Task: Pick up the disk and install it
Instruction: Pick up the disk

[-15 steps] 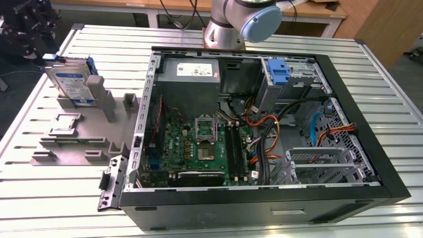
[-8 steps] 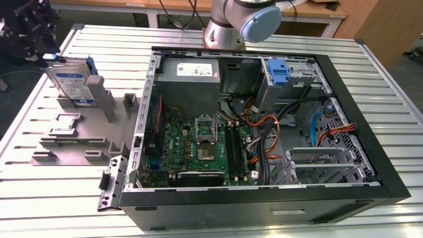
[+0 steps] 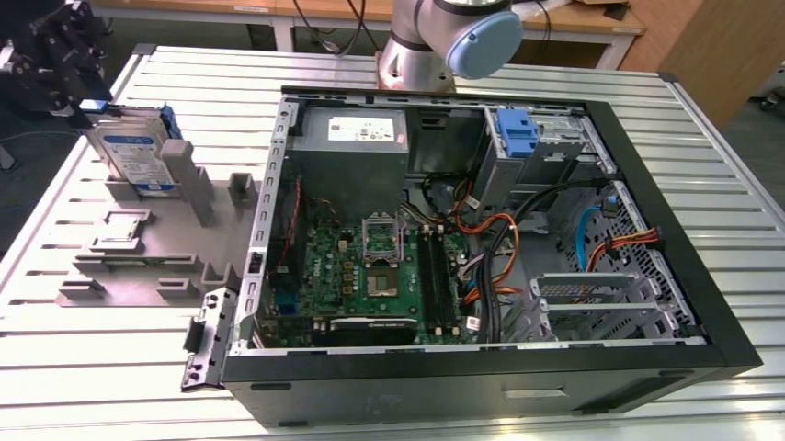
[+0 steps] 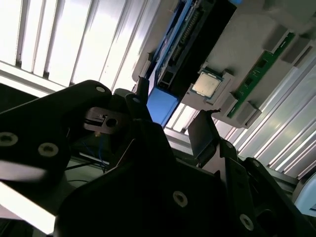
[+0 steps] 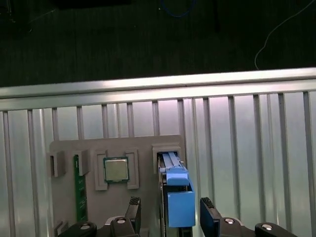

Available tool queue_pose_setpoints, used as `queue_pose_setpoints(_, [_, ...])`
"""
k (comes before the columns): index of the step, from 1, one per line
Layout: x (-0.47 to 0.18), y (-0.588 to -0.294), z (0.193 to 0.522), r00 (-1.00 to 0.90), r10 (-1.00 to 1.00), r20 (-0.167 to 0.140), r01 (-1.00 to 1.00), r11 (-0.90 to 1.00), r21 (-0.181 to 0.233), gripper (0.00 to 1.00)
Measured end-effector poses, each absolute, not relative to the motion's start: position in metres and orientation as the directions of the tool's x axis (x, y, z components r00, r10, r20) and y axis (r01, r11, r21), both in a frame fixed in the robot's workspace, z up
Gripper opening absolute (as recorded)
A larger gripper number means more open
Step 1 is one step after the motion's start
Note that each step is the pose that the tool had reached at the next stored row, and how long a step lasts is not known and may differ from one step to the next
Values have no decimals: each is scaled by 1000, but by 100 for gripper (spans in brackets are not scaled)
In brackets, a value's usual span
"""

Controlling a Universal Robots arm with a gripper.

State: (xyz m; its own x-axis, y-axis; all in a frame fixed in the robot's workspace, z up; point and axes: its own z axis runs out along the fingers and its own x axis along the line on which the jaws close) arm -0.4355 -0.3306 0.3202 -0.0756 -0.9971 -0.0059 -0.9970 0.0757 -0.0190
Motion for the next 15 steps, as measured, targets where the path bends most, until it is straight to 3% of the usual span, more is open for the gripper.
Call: queue_pose_setpoints(15, [-436,-329,310,-69,-998,-9,-997,69,-19,59])
